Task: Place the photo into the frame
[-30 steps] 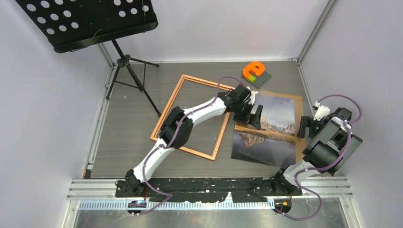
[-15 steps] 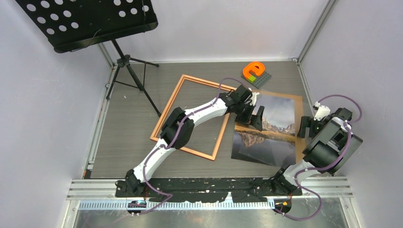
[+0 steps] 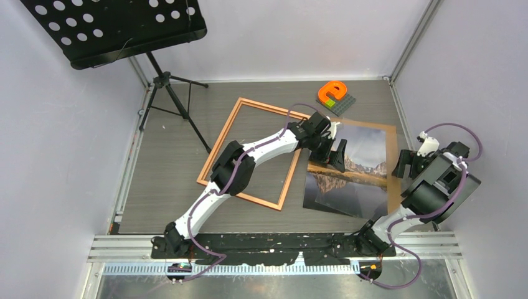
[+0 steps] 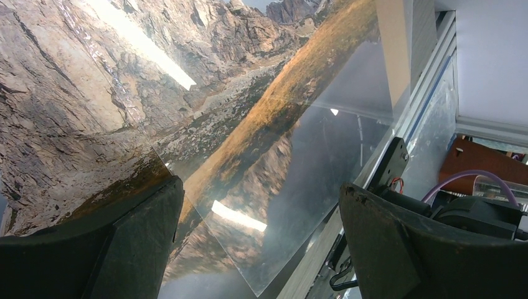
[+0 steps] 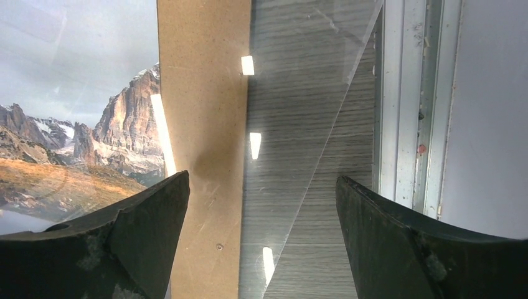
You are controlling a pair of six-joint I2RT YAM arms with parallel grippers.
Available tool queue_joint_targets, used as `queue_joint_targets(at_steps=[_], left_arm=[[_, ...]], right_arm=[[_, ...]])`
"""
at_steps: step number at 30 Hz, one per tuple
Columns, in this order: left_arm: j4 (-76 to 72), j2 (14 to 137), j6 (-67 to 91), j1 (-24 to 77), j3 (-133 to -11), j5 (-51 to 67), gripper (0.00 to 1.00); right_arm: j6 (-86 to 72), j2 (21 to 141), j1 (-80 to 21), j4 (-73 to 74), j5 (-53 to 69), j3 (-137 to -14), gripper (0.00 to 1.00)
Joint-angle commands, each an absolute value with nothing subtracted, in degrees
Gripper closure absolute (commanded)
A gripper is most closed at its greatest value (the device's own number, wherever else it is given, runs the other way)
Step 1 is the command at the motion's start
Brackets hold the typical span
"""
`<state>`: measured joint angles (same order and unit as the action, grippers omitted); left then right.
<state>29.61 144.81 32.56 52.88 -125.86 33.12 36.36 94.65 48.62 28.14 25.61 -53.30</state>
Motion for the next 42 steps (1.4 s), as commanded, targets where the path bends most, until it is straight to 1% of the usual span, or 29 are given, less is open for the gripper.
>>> queue_joint_targets(at_steps=[1, 11, 21, 30, 42], left_arm=[[30.6, 146.7, 32.2, 53.6, -126.4, 33.8, 0.01], [30.7, 147.2, 32.2, 53.6, -126.3, 34.3, 0.01], [30.4, 147.4, 31.8, 53.6, -126.1, 34.9, 0.01], [31.0, 147.7, 30.8, 53.6, -126.7, 35.2, 0.01], [32.1, 147.8, 28.1, 53.6, -128.1, 35.8, 0.01]], right_arm=[[36.0, 98.2, 48.9, 32.7, 29.7, -52.8, 0.07], [38.8, 100.9, 49.0, 35.8, 33.0, -54.4, 0.08], [43.5, 107.6, 50.3, 43.9, 38.1, -59.9, 0.1], [47.1, 105.8, 51.7, 49.8, 42.9, -62.5, 0.11], [52.2, 102.2, 53.0, 61.6, 50.1, -65.9, 0.16]])
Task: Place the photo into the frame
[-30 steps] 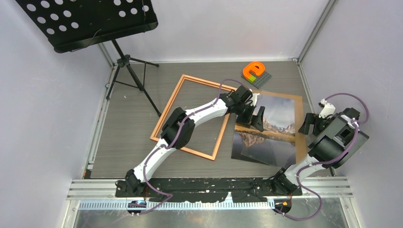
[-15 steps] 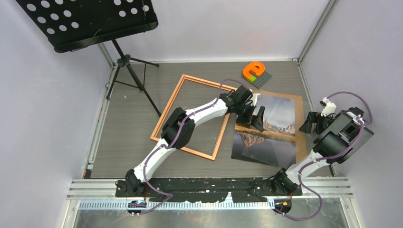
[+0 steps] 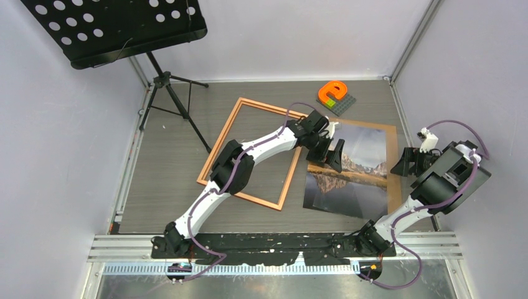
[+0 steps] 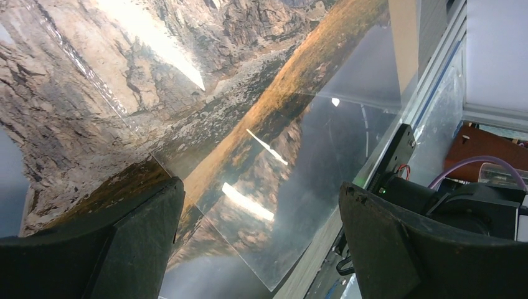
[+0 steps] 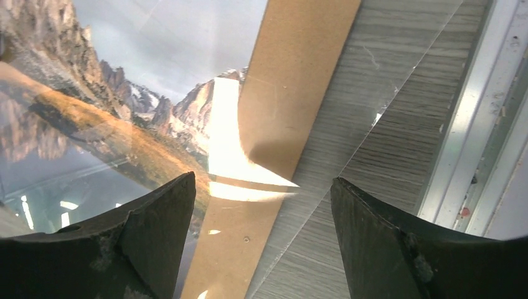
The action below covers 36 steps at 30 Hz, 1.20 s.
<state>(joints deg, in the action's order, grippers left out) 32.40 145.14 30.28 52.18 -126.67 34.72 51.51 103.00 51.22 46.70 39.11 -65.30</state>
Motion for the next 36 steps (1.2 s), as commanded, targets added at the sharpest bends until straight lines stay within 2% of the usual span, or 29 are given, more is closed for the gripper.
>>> queue_joint_targets(at_steps=[1, 14, 26, 36], left_arm=[[32.1, 147.8, 28.1, 53.6, -128.1, 35.9, 0.01], [32.2, 148.2, 27.4, 53.6, -128.3, 36.4, 0.01], [31.6, 147.4, 26.7, 53.6, -127.1, 36.6, 0.01], [30.6, 146.4, 26.2, 53.6, -125.6, 36.2, 0.01]], right_arm=[[52.6, 101.8, 53.0, 62.5, 50.9, -65.9, 0.16], [58.9, 99.8, 53.4, 71.8, 56.1, -67.0, 0.23], [73.6, 103.6, 56.2, 85.0, 57.8, -70.3, 0.31], [74.1, 104.0, 56.9, 84.1, 56.7, -70.9, 0.37]])
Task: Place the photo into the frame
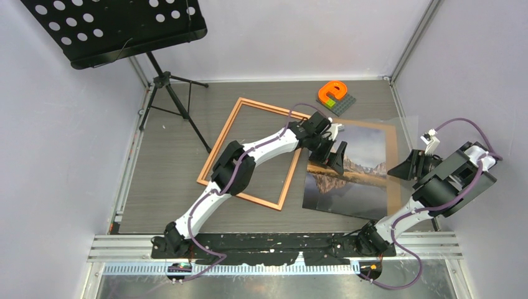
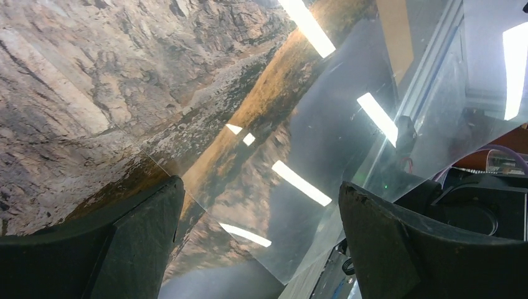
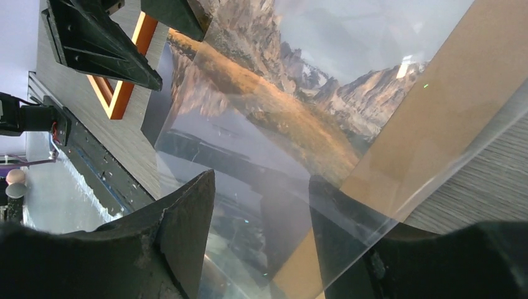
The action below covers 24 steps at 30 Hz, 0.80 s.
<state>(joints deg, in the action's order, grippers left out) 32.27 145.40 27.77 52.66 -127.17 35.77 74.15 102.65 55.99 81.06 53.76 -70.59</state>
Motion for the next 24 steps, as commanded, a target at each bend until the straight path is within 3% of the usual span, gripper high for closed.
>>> queue_joint_targets(at_steps=[1, 10, 15, 18, 24], left_arm=[[30.4, 146.0, 26.1, 53.6, -125.2, 36.0, 0.01], [30.6, 144.9, 25.2, 53.6, -124.6, 35.2, 0.01], [31.2, 143.2, 24.7, 53.0, -124.2, 34.7, 0.01], [31.5, 141.1, 24.6, 52.1, -123.9, 34.7, 0.01], [31.2, 133.0, 22.1, 50.1, -119.0, 32.4, 0.01]], right_arm=[[73.8, 103.9, 56.9, 83.9, 56.9, -70.6, 0.38], [69.1, 101.8, 56.9, 79.3, 56.3, -68.5, 0.55], [67.8, 101.1, 56.9, 78.9, 56.0, -69.0, 0.73], [67.0, 100.4, 56.9, 79.3, 56.2, -69.8, 0.93], [67.3, 97.6, 56.9, 83.3, 57.7, -72.1, 0.94]])
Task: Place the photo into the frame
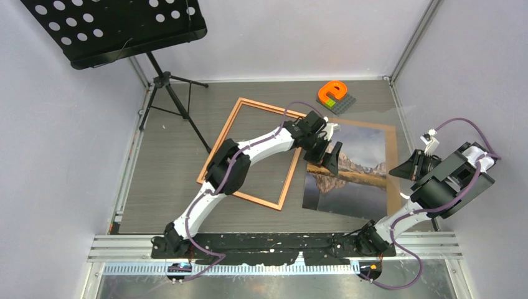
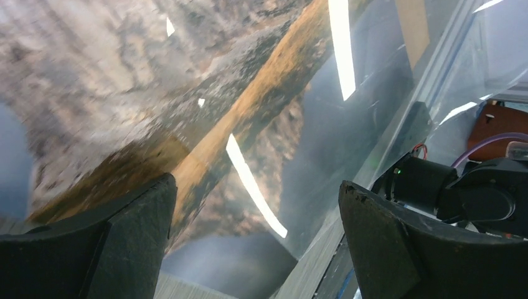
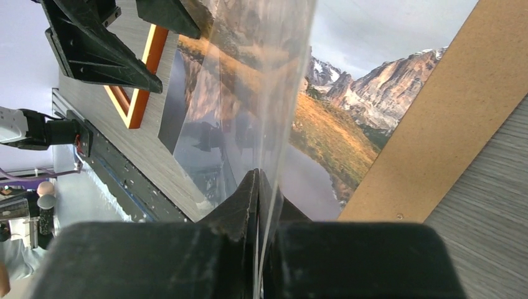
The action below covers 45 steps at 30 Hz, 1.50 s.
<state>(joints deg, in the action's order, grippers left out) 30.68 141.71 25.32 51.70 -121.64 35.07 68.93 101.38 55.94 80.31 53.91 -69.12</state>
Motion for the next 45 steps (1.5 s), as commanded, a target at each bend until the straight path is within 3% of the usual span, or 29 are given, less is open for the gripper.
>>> queue_joint_targets(at_steps=[1, 10, 18, 45], left_arm=[[31.1, 131.1, 21.3, 50.1, -117.7, 31.4, 0.01], [30.7, 115.0, 14.4, 47.8, -104.9, 26.3, 0.01], [30.8, 105.7, 13.8, 39.1, -95.8, 24.2, 0.01], [39.1, 89.4, 5.2, 14.5, -71.4, 5.4, 0.01]], right_arm=[[67.2, 97.2, 56.9, 83.6, 58.2, -72.3, 0.94], [68.1, 93.1, 56.9, 89.3, 63.0, -74.6, 0.94], [62.5, 89.6, 55.5, 89.4, 68.9, -77.2, 0.94], [51.1, 83.9, 33.2, 89.5, 88.4, -77.7, 0.94]])
